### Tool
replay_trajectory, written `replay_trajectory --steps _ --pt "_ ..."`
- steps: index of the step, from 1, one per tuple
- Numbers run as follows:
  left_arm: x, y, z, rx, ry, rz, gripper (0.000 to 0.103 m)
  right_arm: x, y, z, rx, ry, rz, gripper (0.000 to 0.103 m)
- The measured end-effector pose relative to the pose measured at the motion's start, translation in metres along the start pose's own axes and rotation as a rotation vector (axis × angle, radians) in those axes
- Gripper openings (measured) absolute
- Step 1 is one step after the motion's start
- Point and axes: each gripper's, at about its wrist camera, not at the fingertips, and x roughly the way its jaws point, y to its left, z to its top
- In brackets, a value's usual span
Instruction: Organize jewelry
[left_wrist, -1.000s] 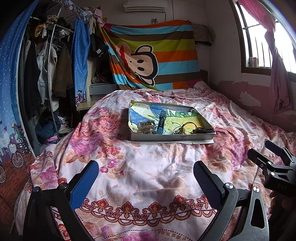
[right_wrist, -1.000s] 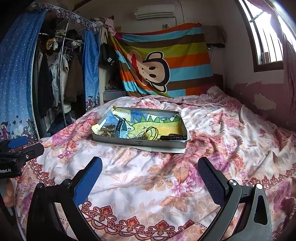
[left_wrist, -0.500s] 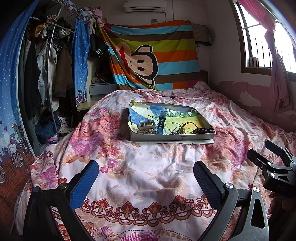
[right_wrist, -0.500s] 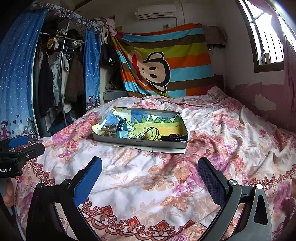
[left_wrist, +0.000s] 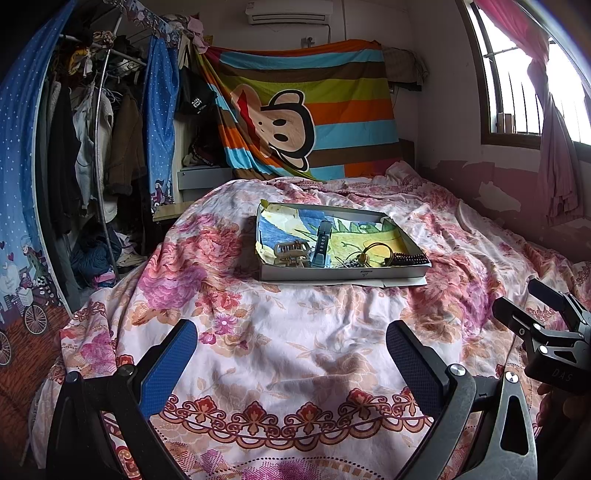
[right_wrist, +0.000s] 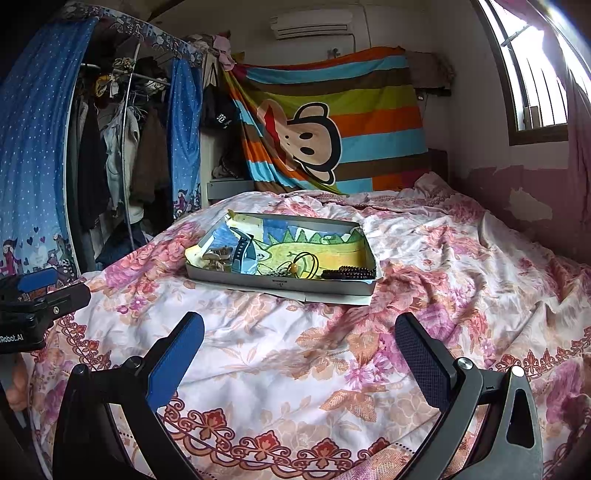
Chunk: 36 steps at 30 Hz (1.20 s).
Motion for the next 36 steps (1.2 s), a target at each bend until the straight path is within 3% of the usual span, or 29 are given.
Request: replay_trajectory --steps 36 --pt "-0.0001 -0.0006 0.0003 0.002 0.001 0.001 0.103 -0.0004 0.0048 -0.0017 -0.007 0.002 0.006 0.101"
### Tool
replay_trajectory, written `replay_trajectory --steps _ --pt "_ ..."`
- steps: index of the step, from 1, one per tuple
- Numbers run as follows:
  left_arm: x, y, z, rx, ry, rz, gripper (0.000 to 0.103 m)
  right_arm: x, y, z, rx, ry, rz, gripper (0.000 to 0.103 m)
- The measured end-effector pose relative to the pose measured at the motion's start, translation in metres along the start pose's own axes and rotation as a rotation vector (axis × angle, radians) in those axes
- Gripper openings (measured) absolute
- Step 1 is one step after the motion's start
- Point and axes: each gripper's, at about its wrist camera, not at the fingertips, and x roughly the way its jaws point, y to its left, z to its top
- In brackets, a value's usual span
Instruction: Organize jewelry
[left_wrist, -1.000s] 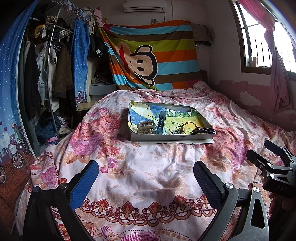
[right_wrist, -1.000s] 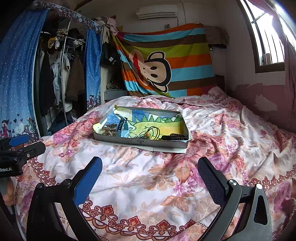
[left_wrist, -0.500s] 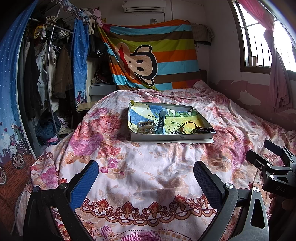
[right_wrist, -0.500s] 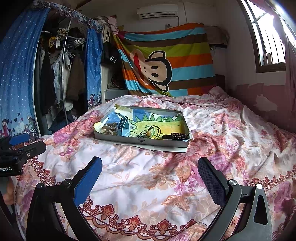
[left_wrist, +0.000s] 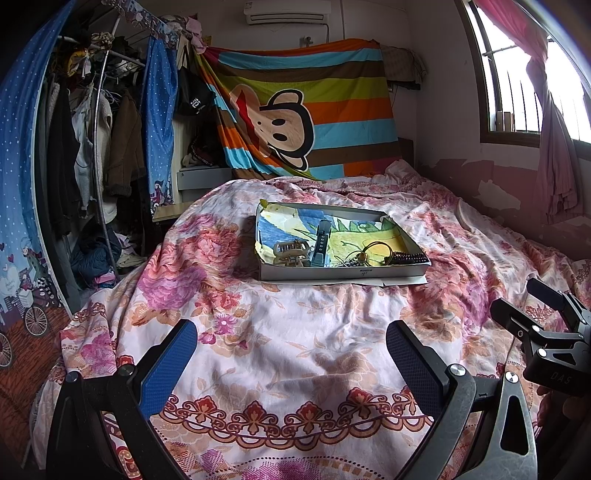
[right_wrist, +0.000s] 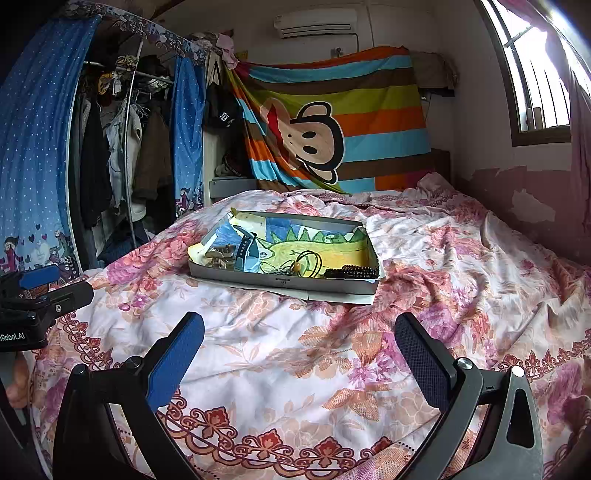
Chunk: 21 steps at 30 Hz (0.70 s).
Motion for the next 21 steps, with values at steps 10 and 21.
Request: replay_trajectory --steps 10,21 --pt "-0.0002 -0.0005 0.0 0.0 0.0 0.0 0.103 0.0006 0.0006 -0.0003 -0.001 0.0 0.001 0.101" --pt "0.0005 -0.0004 -0.0016 0.024 0.019 0.01 0.103 0.0007 0.0006 0.0001 -0.002 0.0 0.001 0.101"
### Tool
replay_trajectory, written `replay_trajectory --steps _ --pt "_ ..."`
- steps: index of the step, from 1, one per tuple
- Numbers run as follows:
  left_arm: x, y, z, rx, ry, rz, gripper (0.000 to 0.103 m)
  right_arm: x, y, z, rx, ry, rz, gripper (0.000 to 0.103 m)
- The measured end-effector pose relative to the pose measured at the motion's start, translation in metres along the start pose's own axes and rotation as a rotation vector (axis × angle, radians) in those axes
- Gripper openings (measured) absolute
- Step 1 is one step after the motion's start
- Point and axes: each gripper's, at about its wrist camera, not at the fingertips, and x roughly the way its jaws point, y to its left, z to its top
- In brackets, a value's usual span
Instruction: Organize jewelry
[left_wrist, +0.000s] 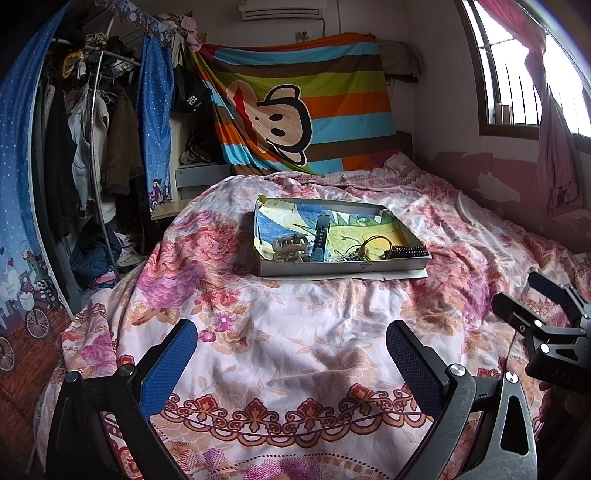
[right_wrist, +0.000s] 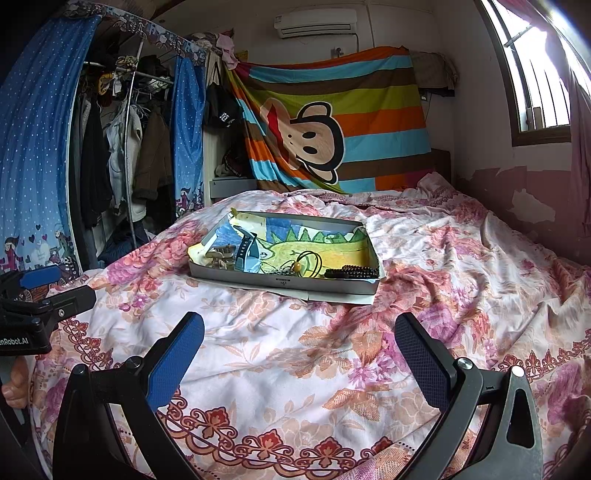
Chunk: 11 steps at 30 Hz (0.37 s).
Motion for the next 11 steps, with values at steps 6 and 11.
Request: replay_trajectory --steps 6,11 --pt "-0.0025 -0.0008 -0.002 0.027 -0.01 0.027 0.103 0.0 0.0001 0.0 0.0 0.0 -0.001 0.101" --pt "-0.0008 -0.0004 -0.0005 0.027 -0.001 0.021 0.103 -0.0001 0.0002 -0.0001 0.0 0.0 -0.001 0.101"
